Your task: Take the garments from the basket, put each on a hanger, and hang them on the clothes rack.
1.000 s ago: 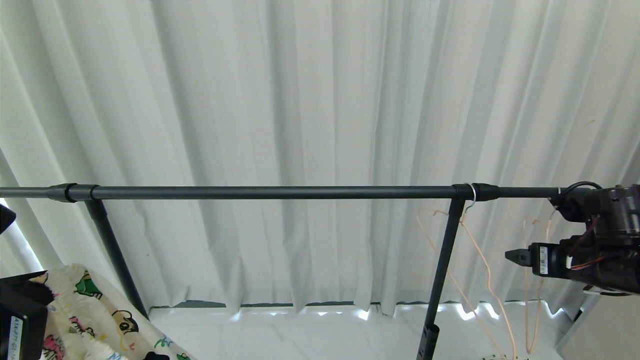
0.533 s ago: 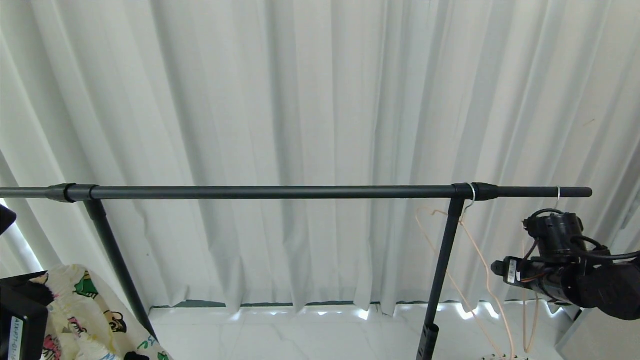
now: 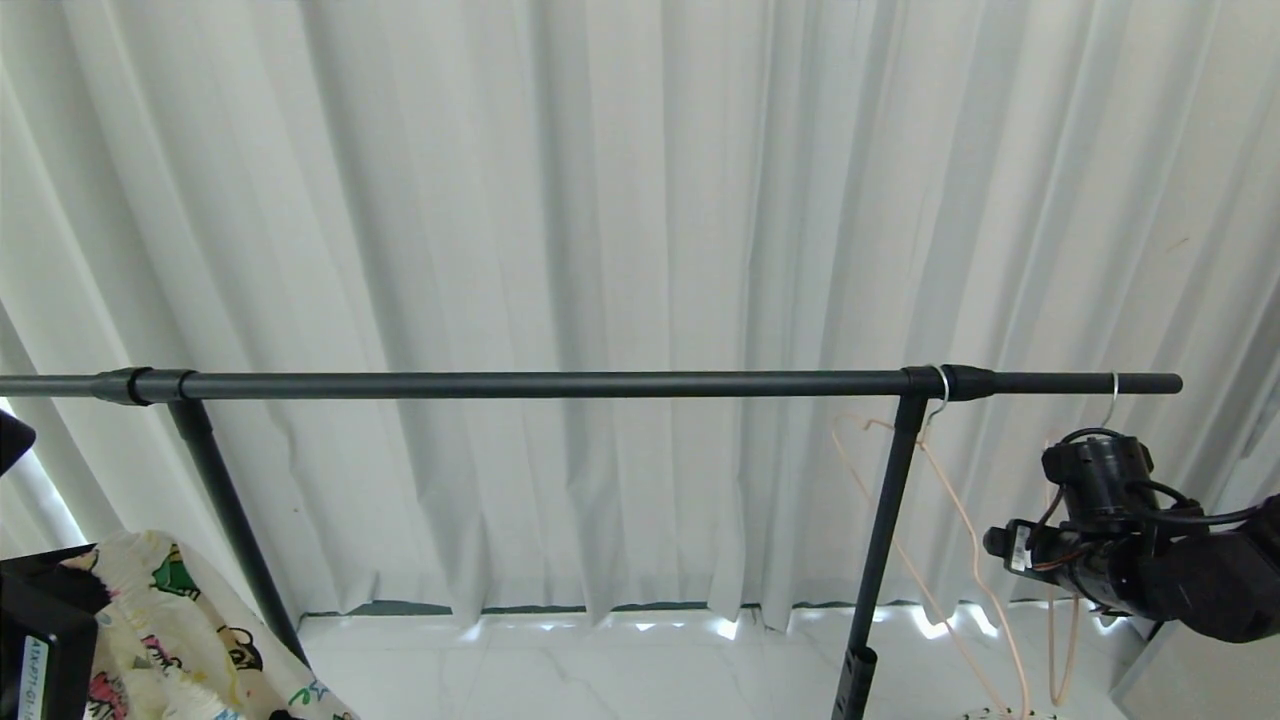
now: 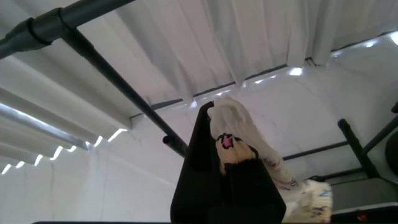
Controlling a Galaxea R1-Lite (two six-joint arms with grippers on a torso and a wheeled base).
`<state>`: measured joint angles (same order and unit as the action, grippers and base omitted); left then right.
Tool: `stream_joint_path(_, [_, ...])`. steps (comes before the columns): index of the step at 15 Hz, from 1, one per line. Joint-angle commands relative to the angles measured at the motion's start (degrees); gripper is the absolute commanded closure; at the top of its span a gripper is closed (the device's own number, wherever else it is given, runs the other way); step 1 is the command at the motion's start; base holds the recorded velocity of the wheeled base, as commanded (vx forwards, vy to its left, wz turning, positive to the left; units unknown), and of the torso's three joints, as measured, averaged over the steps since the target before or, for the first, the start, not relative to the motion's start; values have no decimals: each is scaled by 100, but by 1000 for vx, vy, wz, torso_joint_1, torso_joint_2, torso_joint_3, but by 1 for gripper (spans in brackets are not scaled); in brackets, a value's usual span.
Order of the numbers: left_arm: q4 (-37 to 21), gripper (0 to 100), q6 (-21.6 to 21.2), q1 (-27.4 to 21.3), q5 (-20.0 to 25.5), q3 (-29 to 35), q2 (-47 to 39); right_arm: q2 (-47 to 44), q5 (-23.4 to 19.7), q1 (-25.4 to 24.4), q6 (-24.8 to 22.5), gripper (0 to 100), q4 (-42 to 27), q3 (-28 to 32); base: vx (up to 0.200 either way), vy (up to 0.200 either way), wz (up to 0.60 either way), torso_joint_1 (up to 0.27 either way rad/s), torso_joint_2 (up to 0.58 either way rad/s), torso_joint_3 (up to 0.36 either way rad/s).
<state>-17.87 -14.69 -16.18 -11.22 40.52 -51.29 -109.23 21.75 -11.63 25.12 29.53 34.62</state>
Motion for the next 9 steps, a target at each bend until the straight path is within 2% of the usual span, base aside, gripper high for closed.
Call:
stream_joint_path(1, [-6,100,1,1,-3,0,13,86,14,-6,-8,0,9,1,0,0,0,0,0,0])
stream_joint_path(6, [3,100,1,1,-3,8,22,174,22,-6,-16,0,1,-105,0,0,0,0,0,0])
stream_joint_path(7, [3,100,1,1,-3,8,66,156,22,-15,-16,100,1,-184,0,0,0,0,0,0])
stream_joint_path(9, [-6,100,1,1,-3,0,128,156,14,-15,-16,100,1,-245,0,0,0,0,0,0])
